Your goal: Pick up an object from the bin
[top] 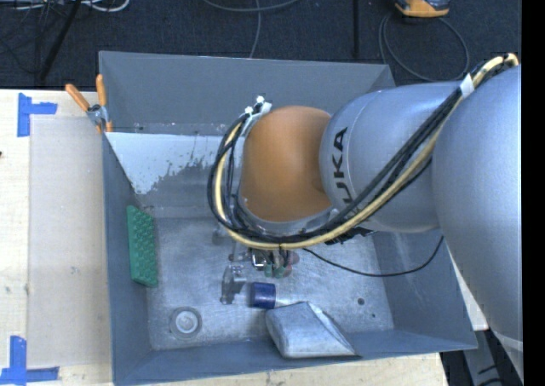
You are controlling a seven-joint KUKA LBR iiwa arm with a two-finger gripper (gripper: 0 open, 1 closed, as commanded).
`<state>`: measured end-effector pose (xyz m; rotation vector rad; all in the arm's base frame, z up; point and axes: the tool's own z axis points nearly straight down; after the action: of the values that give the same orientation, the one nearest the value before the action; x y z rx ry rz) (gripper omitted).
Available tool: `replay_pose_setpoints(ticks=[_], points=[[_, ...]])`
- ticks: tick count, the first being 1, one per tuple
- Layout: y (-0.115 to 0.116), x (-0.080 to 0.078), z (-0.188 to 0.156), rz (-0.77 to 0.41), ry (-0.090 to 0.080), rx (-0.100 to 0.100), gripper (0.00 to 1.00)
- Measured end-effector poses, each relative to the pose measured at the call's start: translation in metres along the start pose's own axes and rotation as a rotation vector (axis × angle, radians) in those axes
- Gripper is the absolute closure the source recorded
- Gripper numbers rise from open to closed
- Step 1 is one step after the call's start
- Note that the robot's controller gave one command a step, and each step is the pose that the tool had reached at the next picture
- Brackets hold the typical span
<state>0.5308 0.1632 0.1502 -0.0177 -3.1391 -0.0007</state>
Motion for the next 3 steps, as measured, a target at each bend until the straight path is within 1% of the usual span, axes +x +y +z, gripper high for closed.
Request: replay_pose_setpoints(ticks=[1, 2, 3], points=[[-0.034, 0.012, -0.039, -0.037, -0.004, 0.000, 0.00], [-0.087, 0.041, 0.002, -0.160, -0.008, 0.000, 0.00], [-0.094, 0.010, 0.078, -0.235, -0.023, -0.002, 0.00]])
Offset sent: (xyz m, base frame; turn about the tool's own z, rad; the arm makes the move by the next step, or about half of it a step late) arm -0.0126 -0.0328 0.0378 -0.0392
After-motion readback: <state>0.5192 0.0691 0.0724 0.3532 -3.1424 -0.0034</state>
